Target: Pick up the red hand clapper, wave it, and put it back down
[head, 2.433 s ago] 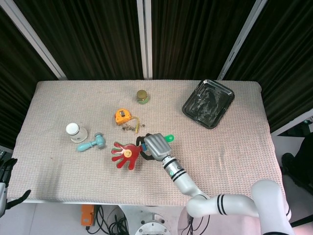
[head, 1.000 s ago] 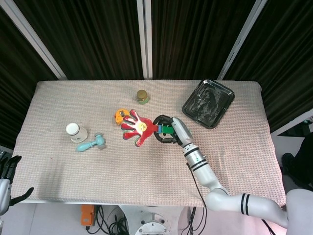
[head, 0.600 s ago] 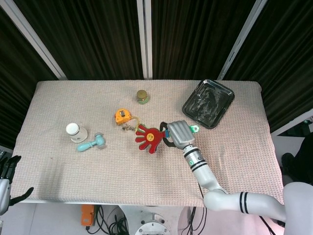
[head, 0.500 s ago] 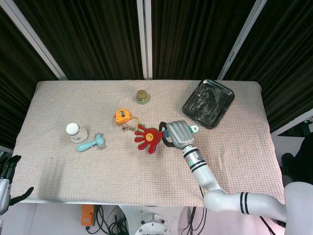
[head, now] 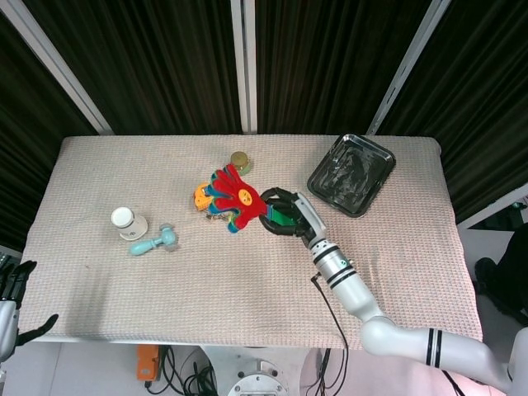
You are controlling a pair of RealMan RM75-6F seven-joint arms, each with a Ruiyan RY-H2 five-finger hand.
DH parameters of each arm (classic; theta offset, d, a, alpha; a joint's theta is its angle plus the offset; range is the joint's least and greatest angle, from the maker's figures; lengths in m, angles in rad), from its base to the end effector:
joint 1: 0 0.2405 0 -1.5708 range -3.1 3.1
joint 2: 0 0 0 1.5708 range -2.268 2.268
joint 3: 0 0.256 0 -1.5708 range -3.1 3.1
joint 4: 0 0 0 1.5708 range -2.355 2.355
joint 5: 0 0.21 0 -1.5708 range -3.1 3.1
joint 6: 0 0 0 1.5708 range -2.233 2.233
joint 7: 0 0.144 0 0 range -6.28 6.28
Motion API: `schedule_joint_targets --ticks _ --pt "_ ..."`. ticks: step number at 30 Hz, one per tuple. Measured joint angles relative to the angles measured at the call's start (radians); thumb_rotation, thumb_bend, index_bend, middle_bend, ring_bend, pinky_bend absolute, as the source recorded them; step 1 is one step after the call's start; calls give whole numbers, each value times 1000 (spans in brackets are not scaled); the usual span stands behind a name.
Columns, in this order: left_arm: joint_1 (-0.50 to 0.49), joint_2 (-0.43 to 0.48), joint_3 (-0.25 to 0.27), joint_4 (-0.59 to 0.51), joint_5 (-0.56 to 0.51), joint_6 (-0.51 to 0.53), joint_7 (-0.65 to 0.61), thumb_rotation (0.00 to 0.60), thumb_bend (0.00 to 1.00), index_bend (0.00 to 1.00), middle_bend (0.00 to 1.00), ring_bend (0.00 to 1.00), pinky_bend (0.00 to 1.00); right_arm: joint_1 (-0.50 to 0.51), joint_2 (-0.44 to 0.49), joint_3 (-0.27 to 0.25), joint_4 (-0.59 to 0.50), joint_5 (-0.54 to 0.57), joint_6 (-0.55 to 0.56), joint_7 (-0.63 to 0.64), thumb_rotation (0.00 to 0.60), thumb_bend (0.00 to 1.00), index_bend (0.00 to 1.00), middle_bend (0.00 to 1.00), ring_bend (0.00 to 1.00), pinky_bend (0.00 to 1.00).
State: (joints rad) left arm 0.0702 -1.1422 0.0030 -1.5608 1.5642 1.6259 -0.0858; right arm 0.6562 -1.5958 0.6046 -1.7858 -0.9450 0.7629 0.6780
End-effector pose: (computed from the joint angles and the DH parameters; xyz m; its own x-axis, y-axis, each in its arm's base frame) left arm -0.3289 0.1204 0.1640 0.3481 -0.0281 0.9370 0.9359 0.0679 -0.3456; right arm -0.0393 -0.3431 0.0176 -0.8219 -0.4762 0.3125 -0.4318 0.1630 -0.8871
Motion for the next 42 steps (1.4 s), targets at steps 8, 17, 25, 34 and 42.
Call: schedule_joint_targets --ticks 8,17,25,34,42 --pt "-4 0 -1 0 -2 -5 0 600 141 73 79 0 44 -115 -5 157 71 -200 -290 606 600 388 984 730 723 938" --pt "-6 1 -1 2 -6 -10 -7 600 141 73 79 0 44 -103 -20 120 179 -438 -249 500 600 400 976 743 723 940" --pt "-8 0 2 5 -6 -17 -15 600 142 73 79 0 44 -65 -61 45 280 -508 -101 -174 600 418 981 751 762 949" --pt "-7 4 4 2 -8 -18 -12 600 143 73 79 0 43 -31 -100 -24 298 -399 38 -1034 600 415 978 756 761 949" --pt "-7 4 4 4 -6 -17 -16 600 144 74 79 0 44 -39 -110 -11 232 -301 63 -1131 600 403 964 756 760 949"
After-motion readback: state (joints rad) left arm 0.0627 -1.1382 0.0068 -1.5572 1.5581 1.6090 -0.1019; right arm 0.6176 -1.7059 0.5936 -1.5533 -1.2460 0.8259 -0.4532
